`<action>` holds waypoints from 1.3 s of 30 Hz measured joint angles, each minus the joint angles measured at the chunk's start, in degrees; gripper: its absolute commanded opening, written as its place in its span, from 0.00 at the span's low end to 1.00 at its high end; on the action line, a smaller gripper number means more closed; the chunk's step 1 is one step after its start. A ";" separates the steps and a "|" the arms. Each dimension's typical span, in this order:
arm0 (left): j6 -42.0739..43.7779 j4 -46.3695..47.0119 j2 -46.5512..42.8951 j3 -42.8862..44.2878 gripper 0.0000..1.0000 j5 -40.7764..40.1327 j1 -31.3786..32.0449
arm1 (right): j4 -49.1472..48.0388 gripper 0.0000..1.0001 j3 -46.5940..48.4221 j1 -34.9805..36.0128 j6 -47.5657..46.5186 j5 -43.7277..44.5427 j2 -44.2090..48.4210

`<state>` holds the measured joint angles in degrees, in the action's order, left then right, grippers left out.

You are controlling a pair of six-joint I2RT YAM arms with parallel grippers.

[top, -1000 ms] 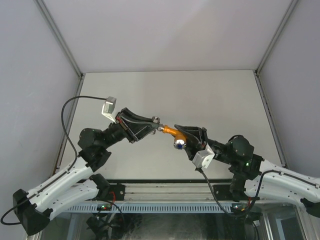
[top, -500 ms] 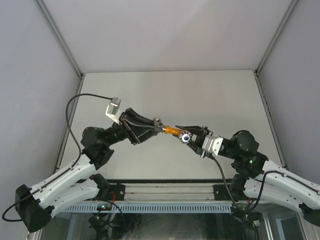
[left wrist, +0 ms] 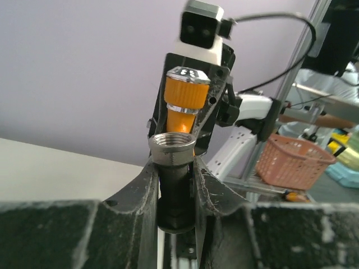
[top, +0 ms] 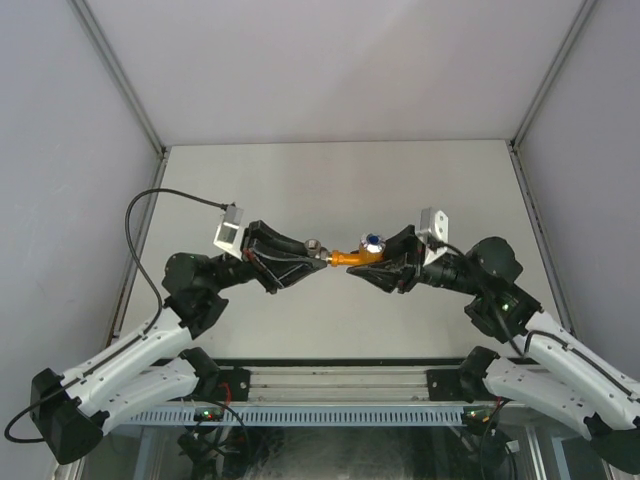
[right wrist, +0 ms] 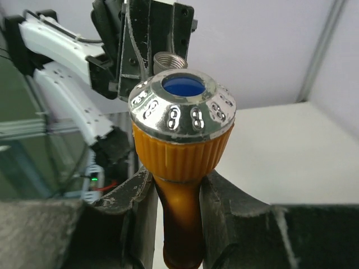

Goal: Install the water faucets

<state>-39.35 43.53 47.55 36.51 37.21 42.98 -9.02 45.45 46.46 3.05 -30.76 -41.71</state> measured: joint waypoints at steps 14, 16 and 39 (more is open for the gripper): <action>24.26 -11.34 -2.62 2.21 0.13 5.14 0.28 | -0.37 0.00 0.85 -10.08 44.46 -15.08 -5.88; 26.93 -13.70 -2.69 2.97 0.18 5.51 0.31 | -0.33 0.00 0.87 -10.91 48.37 -16.35 -6.58; 32.83 -25.31 -6.03 3.76 0.00 4.66 0.44 | 0.00 0.67 0.87 -13.60 58.53 -12.35 -8.98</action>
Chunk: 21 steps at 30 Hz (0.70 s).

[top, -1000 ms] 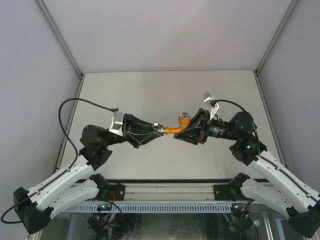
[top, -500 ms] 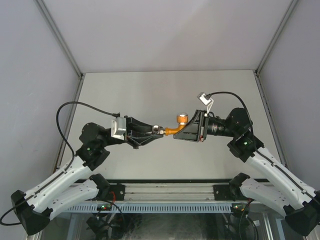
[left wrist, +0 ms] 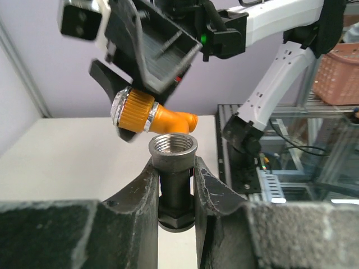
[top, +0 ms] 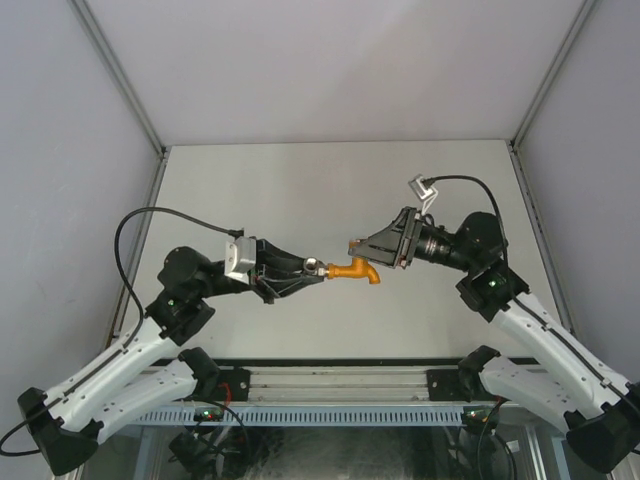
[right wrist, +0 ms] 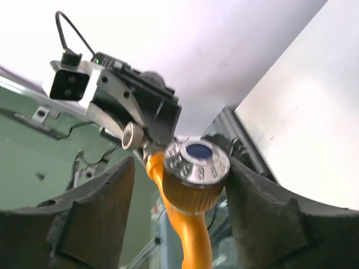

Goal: Install the water faucets

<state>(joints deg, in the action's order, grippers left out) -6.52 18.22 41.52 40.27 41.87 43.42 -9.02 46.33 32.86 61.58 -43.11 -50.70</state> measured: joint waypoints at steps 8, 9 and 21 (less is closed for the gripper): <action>-6.62 -1.62 -0.90 -0.11 0.00 0.07 0.20 | 2.49 0.75 -0.44 -0.55 -13.11 14.43 8.68; -7.91 -1.40 -1.42 -0.20 0.00 -0.17 0.20 | 3.37 0.75 -0.74 -0.57 -16.39 17.33 10.45; -20.28 -0.70 -2.67 -1.27 0.00 -7.98 0.20 | 6.51 0.77 -6.56 2.84 -72.39 26.23 25.92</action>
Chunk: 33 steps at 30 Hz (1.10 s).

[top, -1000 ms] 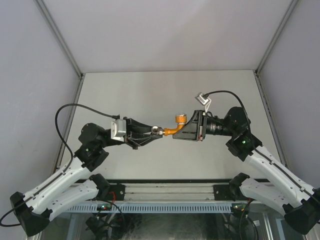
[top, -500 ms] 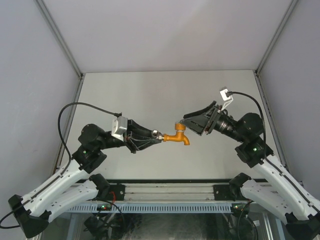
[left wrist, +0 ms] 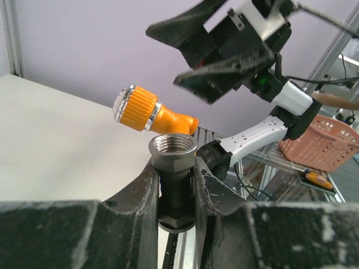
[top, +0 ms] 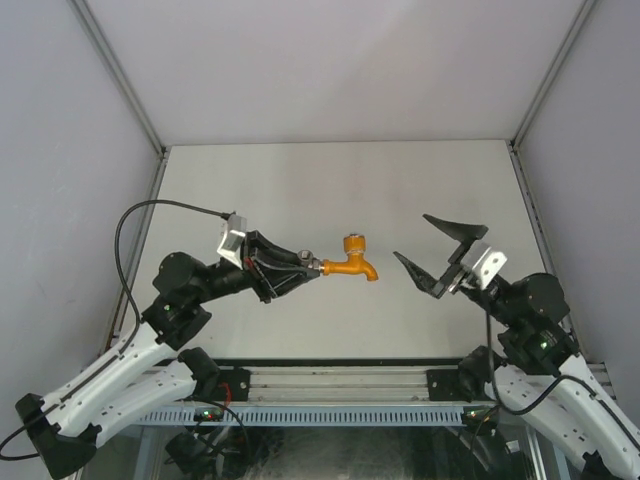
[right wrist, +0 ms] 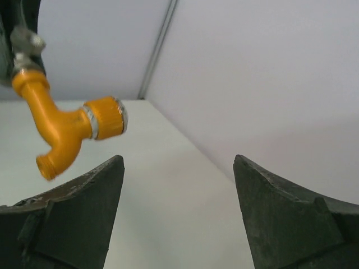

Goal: Install the water faucets

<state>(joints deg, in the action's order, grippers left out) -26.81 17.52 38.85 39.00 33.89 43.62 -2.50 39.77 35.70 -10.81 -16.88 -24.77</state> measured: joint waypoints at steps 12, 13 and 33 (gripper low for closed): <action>-7.65 -2.80 0.31 0.00 0.00 -6.40 0.00 | 6.93 0.80 -6.73 22.60 -46.77 14.49 -1.57; -7.78 -3.34 0.57 0.00 0.00 -6.62 0.00 | 6.32 0.80 -6.73 23.45 -48.57 15.32 -2.32; -8.09 -6.47 3.56 0.00 0.00 -7.04 0.00 | -4.96 0.20 -6.73 26.97 -57.86 14.69 -14.14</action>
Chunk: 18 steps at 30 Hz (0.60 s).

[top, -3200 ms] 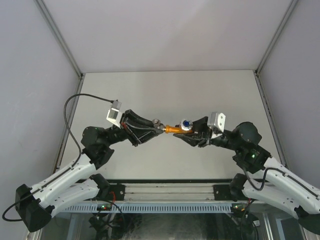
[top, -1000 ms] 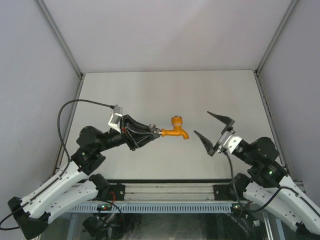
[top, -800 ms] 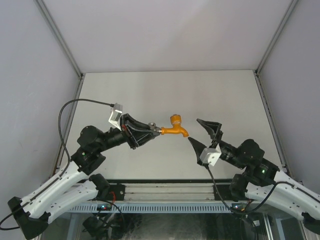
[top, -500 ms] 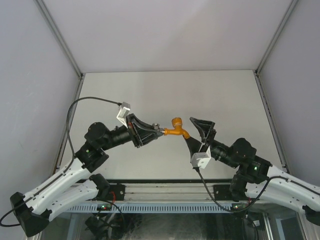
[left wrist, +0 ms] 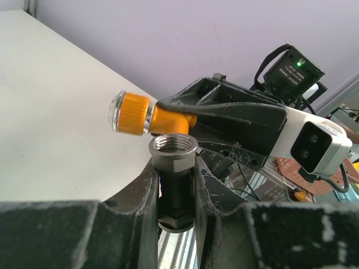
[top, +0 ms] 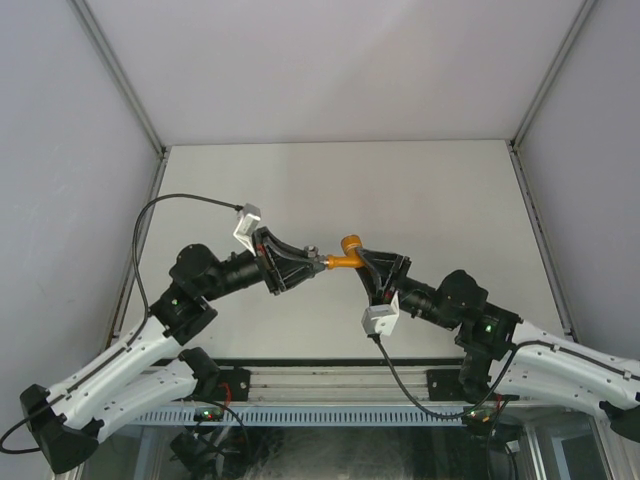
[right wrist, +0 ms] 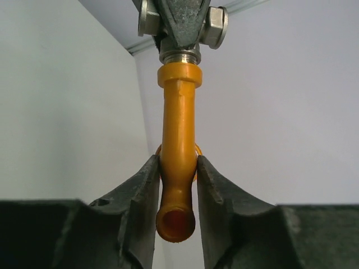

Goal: Install the water faucets

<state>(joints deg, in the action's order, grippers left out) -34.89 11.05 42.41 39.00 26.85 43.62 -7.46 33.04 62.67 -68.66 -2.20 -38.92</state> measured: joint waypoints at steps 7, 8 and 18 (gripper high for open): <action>1.05 0.39 -0.39 0.02 0.00 0.24 0.00 | 3.91 0.00 2.36 -0.96 8.61 -2.45 -0.28; 1.40 0.46 -0.48 0.02 0.00 0.31 0.00 | 5.44 0.00 3.39 -1.49 10.69 -3.37 -0.33; 11.78 2.91 -1.73 0.02 0.00 4.50 0.76 | 17.14 0.00 13.05 -14.93 45.53 -25.81 -2.12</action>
<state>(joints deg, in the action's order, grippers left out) -23.11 13.96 40.69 39.03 31.35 44.38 9.67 46.09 47.75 -23.14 -28.01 -41.04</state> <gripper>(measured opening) 0.270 0.224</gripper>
